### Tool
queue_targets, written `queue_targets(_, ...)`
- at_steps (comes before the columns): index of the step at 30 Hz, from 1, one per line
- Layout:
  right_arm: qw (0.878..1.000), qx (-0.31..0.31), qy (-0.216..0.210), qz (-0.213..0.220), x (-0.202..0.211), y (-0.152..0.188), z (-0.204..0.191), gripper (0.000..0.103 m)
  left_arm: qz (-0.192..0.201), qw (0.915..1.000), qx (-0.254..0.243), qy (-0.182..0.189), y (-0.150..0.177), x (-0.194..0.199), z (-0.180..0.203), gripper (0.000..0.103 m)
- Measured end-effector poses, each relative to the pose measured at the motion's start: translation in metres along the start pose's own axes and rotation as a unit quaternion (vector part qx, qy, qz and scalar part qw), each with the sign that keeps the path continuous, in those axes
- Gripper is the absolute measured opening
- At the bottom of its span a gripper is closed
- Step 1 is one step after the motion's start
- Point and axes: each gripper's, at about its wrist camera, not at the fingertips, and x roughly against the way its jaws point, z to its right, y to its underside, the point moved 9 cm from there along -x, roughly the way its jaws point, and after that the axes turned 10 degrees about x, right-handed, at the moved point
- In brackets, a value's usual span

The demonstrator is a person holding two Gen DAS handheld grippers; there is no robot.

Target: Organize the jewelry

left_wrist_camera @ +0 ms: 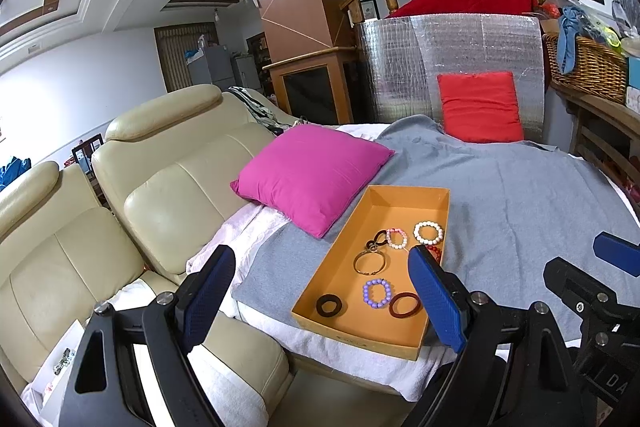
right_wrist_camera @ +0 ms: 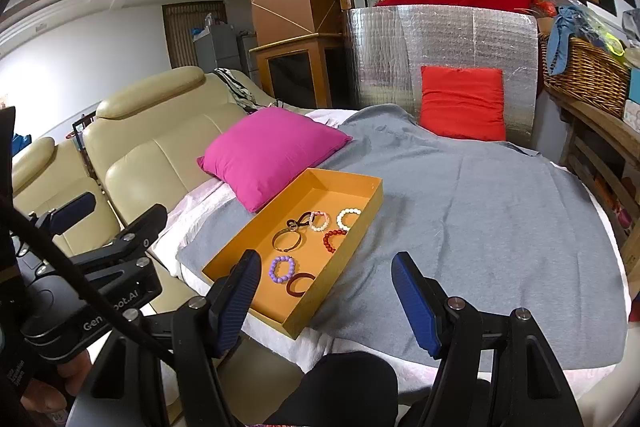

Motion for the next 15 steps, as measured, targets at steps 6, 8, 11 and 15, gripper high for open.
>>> queue_targets(6, 1.0, 0.0, 0.002, -0.001, -0.0016, -0.0004, -0.0013, 0.072, -0.001, 1.0, 0.002, -0.002, 0.0004, -0.0017, -0.0024, 0.088)
queue_targets(8, 1.0, 0.001, 0.001, -0.003, -0.0026, -0.0003, -0.0023, 0.072, -0.001, 1.0, 0.003, -0.002, 0.0006, -0.0021, -0.0034, 0.088)
queue_targets(11, 1.0, 0.004, 0.0, -0.003, -0.0037, -0.0005, -0.0028, 0.072, -0.001, 1.0, 0.005, -0.002, 0.0003, -0.0026, -0.0045, 0.088)
queue_targets(15, 1.0, 0.003, 0.001, -0.003, -0.0038, -0.0004, -0.0031, 0.072, -0.002, 1.0, 0.004, -0.003, 0.0003, -0.0029, -0.0049, 0.088)
